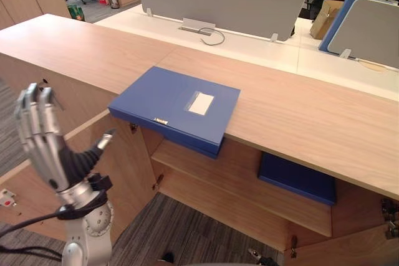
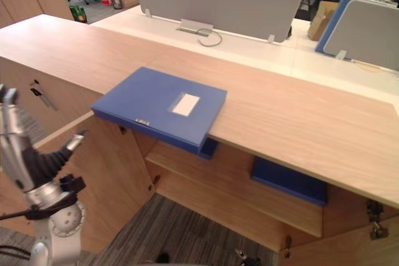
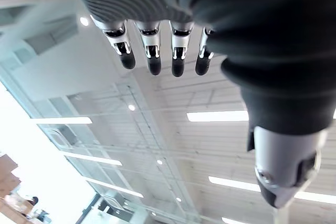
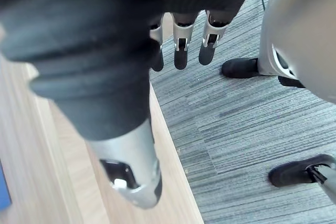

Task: Walk over to the cabinet, pick up the folder, carry it to the office cabinet, place the folder inside the office cabinet, then close the office cabinet door

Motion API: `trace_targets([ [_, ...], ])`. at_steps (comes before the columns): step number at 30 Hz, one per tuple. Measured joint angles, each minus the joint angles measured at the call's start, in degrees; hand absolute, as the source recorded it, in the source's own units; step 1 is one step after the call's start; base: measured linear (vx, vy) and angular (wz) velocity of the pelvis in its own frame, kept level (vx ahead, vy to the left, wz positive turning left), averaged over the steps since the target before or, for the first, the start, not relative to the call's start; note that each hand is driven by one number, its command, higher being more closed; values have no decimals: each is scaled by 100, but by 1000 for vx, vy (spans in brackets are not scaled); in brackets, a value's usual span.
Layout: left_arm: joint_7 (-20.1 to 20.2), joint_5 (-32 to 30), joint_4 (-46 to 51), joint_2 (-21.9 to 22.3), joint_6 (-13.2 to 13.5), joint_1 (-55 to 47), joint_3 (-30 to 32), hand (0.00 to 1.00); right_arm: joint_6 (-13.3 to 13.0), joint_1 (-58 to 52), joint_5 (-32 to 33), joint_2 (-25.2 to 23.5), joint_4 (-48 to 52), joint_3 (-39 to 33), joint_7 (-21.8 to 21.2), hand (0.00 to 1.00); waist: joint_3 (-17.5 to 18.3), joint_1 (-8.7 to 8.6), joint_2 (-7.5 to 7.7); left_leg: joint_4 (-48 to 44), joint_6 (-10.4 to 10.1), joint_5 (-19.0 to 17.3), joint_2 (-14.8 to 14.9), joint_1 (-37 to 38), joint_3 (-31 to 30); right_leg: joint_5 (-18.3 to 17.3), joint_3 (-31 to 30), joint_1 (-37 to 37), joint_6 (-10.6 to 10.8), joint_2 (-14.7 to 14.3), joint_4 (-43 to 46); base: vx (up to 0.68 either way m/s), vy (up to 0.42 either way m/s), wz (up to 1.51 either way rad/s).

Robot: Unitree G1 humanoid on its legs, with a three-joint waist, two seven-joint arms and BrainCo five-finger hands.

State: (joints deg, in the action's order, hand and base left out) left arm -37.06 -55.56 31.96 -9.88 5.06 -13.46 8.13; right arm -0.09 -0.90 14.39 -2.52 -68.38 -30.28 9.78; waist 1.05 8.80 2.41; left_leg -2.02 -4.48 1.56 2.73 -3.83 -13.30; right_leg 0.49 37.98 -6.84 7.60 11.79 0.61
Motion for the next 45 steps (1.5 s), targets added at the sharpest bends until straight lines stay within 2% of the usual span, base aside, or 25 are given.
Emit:
trace_targets([
  [4,49,-344,-206,-887,267,246,-271,0,-15,22,-14,79,-155,-14,-6,0,37,-12,-58,46,1,1,43,96,69,-1,-83,-20,-1,-22,1,-4,-5,-10],
  [9,123,-579,-599,-1774,331,441,-269,0,-18,-25,-166,198,-215,-233,-9,0,93,-31,-127,116,9,8,59,184,136,-2,-188,-18,-2,-12,24,-16,6,-9],
  [11,162,-663,-739,-2040,362,459,-270,0,-24,-50,-213,252,-215,-336,-9,0,101,-50,-115,162,18,31,58,196,146,-2,-196,-5,-2,-7,29,-2,5,-2],
  [15,291,-797,-1119,-2302,458,573,-307,0,-62,-38,-215,269,-213,-514,-12,0,109,-62,-104,182,23,41,56,201,164,-2,-202,3,-2,-2,30,0,0,0],
  [18,415,-895,-1373,-2465,533,626,-546,0,-73,-22,-222,294,-211,-683,-13,0,113,-65,-98,184,23,41,54,209,170,-2,-207,1,-2,-1,30,0,0,0],
  [28,789,-964,-2239,-2542,665,814,-924,0,-101,-8,-372,298,-209,-849,-11,0,191,-157,-111,288,45,59,63,300,307,-5,-357,39,-3,33,87,-7,3,-6],
  [32,885,-951,-2574,-2658,656,1030,-1055,0,-100,-5,-437,297,-206,-849,-12,0,214,-215,-89,292,53,81,65,298,347,-3,-405,113,-3,42,120,4,3,-6],
  [45,1062,-937,-3487,-2657,537,1552,-1290,0,-39,-34,-439,294,-200,-890,-35,0,280,-371,-94,390,62,116,107,437,540,-4,-630,185,-4,49,209,-4,-1,-7],
])
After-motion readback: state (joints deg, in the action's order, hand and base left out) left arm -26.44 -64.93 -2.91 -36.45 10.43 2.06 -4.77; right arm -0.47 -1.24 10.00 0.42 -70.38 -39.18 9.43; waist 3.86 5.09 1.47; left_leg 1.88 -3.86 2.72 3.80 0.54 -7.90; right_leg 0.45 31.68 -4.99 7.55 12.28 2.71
